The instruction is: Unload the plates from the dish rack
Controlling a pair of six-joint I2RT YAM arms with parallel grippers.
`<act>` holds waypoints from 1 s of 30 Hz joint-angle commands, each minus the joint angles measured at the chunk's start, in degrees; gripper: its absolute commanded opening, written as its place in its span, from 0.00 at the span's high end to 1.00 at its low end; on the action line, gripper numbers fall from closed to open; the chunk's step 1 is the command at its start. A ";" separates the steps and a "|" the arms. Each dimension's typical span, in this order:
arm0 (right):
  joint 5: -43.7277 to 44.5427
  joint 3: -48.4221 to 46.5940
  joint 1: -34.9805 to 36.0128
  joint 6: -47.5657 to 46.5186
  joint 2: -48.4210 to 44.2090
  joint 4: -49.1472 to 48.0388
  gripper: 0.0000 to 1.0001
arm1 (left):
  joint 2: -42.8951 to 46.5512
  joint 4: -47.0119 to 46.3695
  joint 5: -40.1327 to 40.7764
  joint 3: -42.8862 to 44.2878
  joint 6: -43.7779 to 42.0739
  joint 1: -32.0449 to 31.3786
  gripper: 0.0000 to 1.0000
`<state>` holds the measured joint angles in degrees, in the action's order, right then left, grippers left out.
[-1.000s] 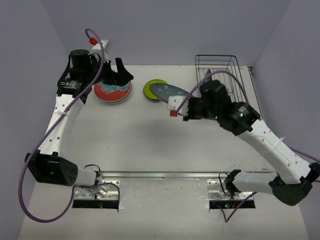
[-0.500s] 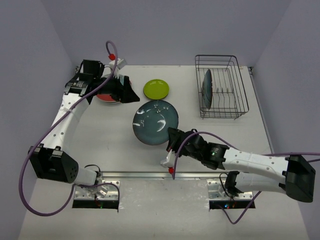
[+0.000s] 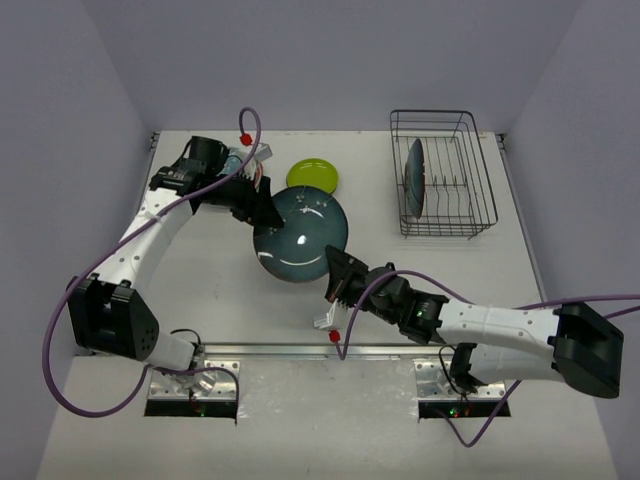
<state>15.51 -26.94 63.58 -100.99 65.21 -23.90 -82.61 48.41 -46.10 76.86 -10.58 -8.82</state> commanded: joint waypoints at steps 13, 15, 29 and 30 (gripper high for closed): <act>2.47 -1.60 1.76 -1.82 -6.30 -17.76 1.00 | 2.75 -7.28 7.93 0.73 0.72 0.20 0.39; 1.88 -1.80 1.86 -1.90 -6.38 -17.96 1.00 | 2.20 -6.61 3.99 0.72 0.08 0.20 0.43; -0.06 -3.91 1.90 -2.36 0.67 -28.92 1.00 | -2.52 2.90 -17.68 0.51 -7.96 0.41 0.97; 0.13 -3.74 1.90 -2.32 0.74 -28.89 1.00 | -2.40 2.79 -17.82 0.20 -7.86 0.80 1.00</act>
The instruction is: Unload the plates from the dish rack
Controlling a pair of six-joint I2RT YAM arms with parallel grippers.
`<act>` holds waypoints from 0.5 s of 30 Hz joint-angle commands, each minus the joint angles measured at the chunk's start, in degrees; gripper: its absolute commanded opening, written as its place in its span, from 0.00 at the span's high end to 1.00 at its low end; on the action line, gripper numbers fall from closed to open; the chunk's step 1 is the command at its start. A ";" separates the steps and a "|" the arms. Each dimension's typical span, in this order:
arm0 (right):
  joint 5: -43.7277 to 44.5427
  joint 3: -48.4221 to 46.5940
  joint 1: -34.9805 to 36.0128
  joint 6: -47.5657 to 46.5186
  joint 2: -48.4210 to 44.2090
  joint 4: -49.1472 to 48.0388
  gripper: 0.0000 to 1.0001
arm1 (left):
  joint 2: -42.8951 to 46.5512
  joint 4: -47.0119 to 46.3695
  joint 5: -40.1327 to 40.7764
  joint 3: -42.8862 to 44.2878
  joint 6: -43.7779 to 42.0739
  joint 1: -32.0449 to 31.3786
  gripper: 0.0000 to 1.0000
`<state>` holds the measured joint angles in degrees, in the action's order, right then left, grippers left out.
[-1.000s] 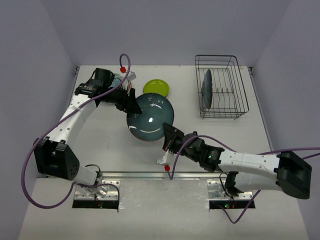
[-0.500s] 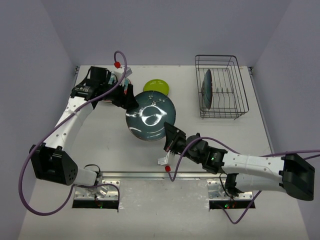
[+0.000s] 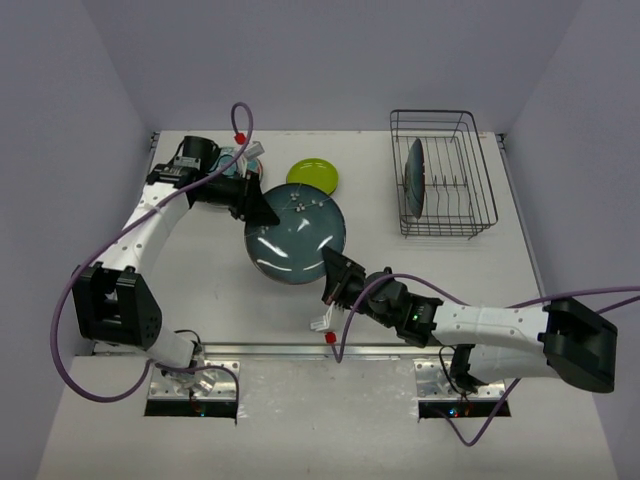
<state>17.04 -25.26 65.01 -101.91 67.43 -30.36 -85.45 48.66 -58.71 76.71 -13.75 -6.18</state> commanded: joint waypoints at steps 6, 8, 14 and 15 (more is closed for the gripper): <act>2.13 -3.80 0.34 0.15 -1.99 -21.05 0.47 | -1.60 -1.06 -8.65 0.90 -1.07 6.17 1.00; 3.76 -3.47 0.14 1.49 -2.76 -19.53 0.24 | -3.84 -2.32 -7.94 3.15 0.78 10.25 1.00; 12.48 -7.35 -1.20 12.41 -3.80 -7.82 0.01 | -10.51 -19.53 -1.94 7.84 19.69 21.37 1.00; 13.37 -8.66 -1.72 14.72 -3.98 -5.25 0.01 | -11.75 -21.14 -1.41 8.54 21.48 22.26 1.00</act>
<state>22.99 -27.23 64.53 -97.20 65.71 -38.65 -94.25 44.15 -60.85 79.60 -6.66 9.03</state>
